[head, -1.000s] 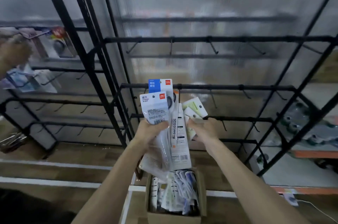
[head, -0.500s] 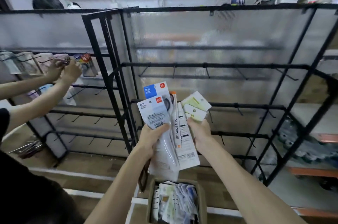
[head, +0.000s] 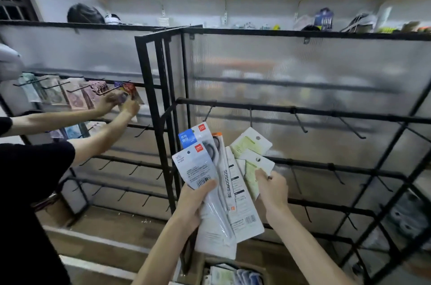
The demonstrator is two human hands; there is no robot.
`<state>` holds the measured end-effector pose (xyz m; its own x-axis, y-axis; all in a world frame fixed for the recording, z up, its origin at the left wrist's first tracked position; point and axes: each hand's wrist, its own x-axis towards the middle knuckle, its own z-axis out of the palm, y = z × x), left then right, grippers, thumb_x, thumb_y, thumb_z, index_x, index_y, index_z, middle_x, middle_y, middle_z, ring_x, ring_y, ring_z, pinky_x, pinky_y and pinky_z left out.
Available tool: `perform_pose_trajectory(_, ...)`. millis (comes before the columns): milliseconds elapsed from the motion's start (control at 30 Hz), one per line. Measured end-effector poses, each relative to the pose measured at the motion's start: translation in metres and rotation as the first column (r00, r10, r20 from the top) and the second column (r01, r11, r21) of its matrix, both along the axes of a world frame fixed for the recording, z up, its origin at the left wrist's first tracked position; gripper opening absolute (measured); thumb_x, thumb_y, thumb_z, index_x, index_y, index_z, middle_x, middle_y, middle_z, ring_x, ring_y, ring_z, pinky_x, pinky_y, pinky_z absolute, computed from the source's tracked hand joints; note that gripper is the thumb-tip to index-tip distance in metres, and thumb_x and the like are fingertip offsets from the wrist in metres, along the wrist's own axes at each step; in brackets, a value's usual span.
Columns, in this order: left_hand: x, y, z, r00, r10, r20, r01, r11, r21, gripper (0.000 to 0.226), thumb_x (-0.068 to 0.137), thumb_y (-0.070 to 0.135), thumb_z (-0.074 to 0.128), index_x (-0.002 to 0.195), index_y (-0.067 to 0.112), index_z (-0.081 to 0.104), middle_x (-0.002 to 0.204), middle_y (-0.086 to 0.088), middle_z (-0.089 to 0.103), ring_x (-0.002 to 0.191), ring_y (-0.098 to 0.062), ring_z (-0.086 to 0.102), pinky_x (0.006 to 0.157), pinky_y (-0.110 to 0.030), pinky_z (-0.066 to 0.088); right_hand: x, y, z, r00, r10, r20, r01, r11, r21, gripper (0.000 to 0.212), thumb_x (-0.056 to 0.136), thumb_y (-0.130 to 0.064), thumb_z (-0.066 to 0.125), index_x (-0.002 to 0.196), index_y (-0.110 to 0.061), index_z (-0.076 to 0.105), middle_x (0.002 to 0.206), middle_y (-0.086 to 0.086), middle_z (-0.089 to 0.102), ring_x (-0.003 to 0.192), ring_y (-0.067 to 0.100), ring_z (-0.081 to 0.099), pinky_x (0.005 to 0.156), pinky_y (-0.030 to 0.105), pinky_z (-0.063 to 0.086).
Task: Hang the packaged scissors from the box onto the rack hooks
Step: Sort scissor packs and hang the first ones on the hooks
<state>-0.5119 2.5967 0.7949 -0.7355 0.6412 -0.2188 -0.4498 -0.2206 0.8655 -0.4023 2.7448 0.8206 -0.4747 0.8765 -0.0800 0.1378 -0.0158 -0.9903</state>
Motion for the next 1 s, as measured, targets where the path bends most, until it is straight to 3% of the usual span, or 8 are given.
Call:
perform_pose_trajectory(167, -0.032, 0.001, -0.001, 0.999, -0.052, 0.017, 0.051, 0.998, 0.020, 0.038, 0.090, 0.001, 0.069, 0.127, -0.001, 0.060, 0.116, -0.023, 0.072, 0.103, -0.041, 0.072, 0.077, -0.048, 0.061, -0.023, -0.002, -0.009, 0.988, -0.110, -0.111, 0.102, 0.992, -0.077, 0.018, 0.100, -0.023, 0.053, 0.090, -0.008, 0.056, 0.089, 0.007, 0.069, 0.080, 0.023, 0.066, 0.061, 0.032, 0.046)
perform_pose_trajectory(367, -0.047, 0.012, -0.005, 0.998, -0.049, 0.026, 0.048, 0.999, 0.025, 0.034, 0.091, 0.000, 0.067, 0.124, 0.000, 0.062, 0.114, -0.024, 0.073, 0.103, -0.042, 0.072, 0.080, -0.052, 0.061, -0.036, 0.007, -0.004, 0.943, -0.214, -0.256, 0.168, 0.967, -0.193, 0.016, 0.100, -0.026, 0.053, 0.103, -0.010, 0.054, 0.096, 0.007, 0.072, 0.086, 0.025, 0.070, 0.068, 0.040, 0.055)
perform_pose_trajectory(433, -0.048, 0.016, -0.004, 0.998, -0.062, 0.014, 0.061, 0.998, 0.028, 0.032, 0.092, 0.000, 0.066, 0.124, 0.000, 0.062, 0.115, -0.025, 0.072, 0.104, -0.043, 0.071, 0.082, -0.054, 0.061, -0.043, 0.009, 0.000, 0.933, -0.153, -0.326, 0.053, 0.953, -0.297, 0.024, 0.096, -0.033, 0.058, 0.109, -0.012, 0.059, 0.098, 0.010, 0.073, 0.092, 0.032, 0.070, 0.076, 0.047, 0.057)
perform_pose_trajectory(500, -0.050, 0.018, -0.003, 0.997, -0.076, 0.004, 0.076, 0.997, 0.035, 0.033, 0.092, 0.000, 0.065, 0.126, 0.000, 0.061, 0.117, -0.026, 0.071, 0.105, -0.044, 0.070, 0.084, -0.056, 0.060, -0.049, 0.010, 0.007, 0.928, -0.059, -0.368, -0.102, 0.909, -0.404, 0.049, 0.086, -0.046, 0.067, 0.120, -0.012, 0.062, 0.110, 0.017, 0.072, 0.105, 0.042, 0.067, 0.093, 0.061, 0.051)
perform_pose_trajectory(567, -0.054, 0.019, -0.004, 0.997, -0.071, 0.002, 0.071, 0.997, 0.031, 0.036, 0.091, 0.000, 0.066, 0.127, 0.000, 0.060, 0.117, -0.025, 0.071, 0.105, -0.044, 0.070, 0.084, -0.056, 0.060, -0.052, 0.011, 0.011, 0.907, 0.007, -0.422, -0.219, 0.863, -0.456, 0.065, 0.080, -0.048, 0.073, 0.131, -0.010, 0.058, 0.120, 0.021, 0.069, 0.114, 0.045, 0.063, 0.102, 0.066, 0.044)
perform_pose_trajectory(700, -0.061, 0.018, -0.008, 0.998, -0.066, -0.006, 0.067, 0.997, 0.045, 0.035, 0.091, -0.002, 0.065, 0.126, 0.000, 0.060, 0.115, -0.025, 0.072, 0.103, -0.043, 0.071, 0.076, -0.048, 0.062, -0.053, 0.010, 0.013, 0.870, 0.118, -0.478, -0.374, 0.791, -0.484, 0.052, 0.089, -0.040, 0.058, 0.132, -0.010, 0.061, 0.125, 0.022, 0.067, 0.121, 0.043, 0.060, 0.109, 0.064, 0.039)
perform_pose_trajectory(800, -0.064, 0.014, -0.011, 0.998, -0.066, -0.004, 0.066, 0.997, 0.045, 0.033, 0.091, -0.001, 0.065, 0.124, -0.001, 0.061, 0.113, -0.025, 0.072, 0.102, -0.044, 0.071, 0.075, -0.048, 0.062, -0.050, 0.011, 0.015, 0.860, 0.167, -0.482, -0.436, 0.731, -0.525, 0.041, 0.100, -0.039, 0.048, 0.128, -0.014, 0.064, 0.124, 0.018, 0.068, 0.118, 0.038, 0.063, 0.106, 0.058, 0.043)
perform_pose_trajectory(1000, -0.078, 0.002, -0.021, 1.000, -0.029, 0.005, 0.029, 0.999, 0.043, 0.035, 0.092, -0.001, 0.065, 0.127, -0.003, 0.060, 0.115, -0.026, 0.071, 0.103, -0.045, 0.071, 0.077, -0.048, 0.062, -0.047, 0.002, 0.006, 0.898, 0.370, -0.239, -0.440, 0.785, -0.437, 0.039, 0.104, -0.040, 0.042, 0.124, -0.019, 0.068, 0.118, 0.008, 0.073, 0.112, 0.026, 0.068, 0.108, 0.053, 0.042)
